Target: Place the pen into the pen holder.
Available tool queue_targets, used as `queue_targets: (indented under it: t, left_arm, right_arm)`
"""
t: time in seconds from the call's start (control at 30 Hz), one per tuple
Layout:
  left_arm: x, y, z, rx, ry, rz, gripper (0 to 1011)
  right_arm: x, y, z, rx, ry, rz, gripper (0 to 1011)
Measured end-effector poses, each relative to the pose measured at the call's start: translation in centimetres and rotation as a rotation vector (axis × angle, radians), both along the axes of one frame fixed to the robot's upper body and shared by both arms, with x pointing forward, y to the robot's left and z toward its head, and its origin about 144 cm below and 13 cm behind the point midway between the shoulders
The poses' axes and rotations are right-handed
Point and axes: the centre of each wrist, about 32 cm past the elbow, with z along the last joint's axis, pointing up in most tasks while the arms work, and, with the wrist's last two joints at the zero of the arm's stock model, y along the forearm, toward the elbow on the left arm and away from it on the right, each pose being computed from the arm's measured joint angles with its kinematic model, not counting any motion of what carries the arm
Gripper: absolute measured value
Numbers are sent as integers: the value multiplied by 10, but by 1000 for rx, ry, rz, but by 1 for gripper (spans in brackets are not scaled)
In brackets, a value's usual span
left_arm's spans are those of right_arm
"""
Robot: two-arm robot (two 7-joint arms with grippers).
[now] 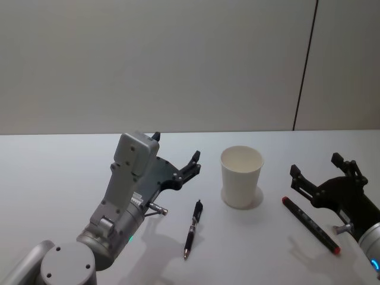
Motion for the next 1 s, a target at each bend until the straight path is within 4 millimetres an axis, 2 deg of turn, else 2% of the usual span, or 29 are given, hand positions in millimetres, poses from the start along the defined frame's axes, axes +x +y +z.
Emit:
queue_targets:
  t: [1.0]
  left_arm:
    - [0, 0, 0, 0, 0, 0, 1000]
  right_arm:
    - [0, 2, 1, 1, 10, 1, 1001]
